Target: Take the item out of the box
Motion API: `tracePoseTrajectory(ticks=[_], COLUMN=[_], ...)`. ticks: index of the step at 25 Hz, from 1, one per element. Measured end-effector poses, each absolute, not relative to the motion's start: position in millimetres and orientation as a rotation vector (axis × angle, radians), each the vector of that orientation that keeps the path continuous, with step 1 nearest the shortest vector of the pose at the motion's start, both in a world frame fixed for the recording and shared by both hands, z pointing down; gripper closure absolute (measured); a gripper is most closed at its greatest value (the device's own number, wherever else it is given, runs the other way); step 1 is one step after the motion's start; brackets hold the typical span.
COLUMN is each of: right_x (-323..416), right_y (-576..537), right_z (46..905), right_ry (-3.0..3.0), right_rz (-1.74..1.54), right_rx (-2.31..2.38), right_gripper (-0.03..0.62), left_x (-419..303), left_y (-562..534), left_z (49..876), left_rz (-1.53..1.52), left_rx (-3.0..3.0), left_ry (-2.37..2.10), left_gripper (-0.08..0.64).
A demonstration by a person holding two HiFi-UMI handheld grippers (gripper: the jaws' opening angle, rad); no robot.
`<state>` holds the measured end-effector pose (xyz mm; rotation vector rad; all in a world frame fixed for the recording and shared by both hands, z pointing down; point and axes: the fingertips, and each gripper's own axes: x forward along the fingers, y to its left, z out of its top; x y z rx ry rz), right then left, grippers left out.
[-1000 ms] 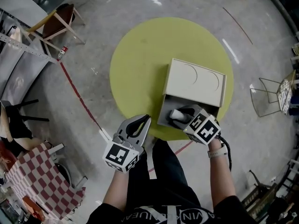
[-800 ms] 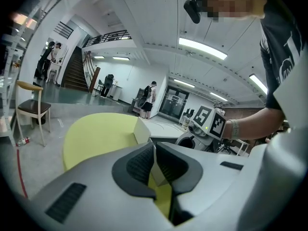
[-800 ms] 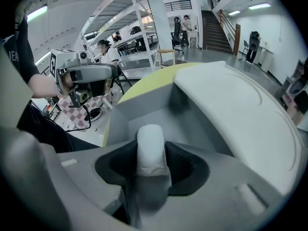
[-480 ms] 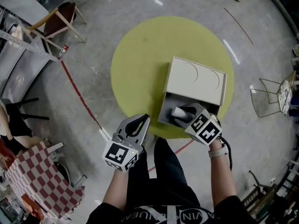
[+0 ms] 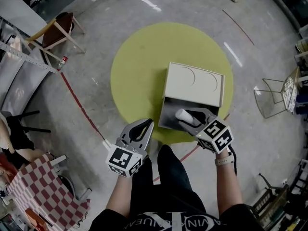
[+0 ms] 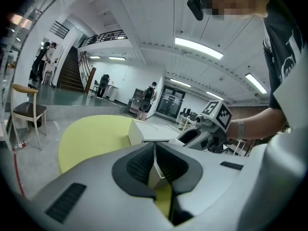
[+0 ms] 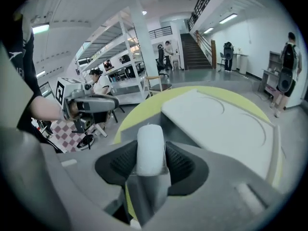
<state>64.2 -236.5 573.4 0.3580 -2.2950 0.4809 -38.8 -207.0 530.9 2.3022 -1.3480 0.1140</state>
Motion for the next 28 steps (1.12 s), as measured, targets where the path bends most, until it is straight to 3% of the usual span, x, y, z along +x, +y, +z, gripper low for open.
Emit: tracePoseTrajectory(ticks=[15,28], right_x=[96,113], right_y=[-242,-238], right_z=[520,476], right_ry=[-2.491,-2.629], right_rz=[0.590,0.499], right_rx=[0.635,0.833], right_gripper=[0.413,0.413], left_x=[-20,0], left_y=[-219,-227], left_z=[505,475], left_rz=[0.124,0.111], left_rx=[2.396,2.467], left_ry=[-1.274,-1.220], left_gripper=[0.539,0.539])
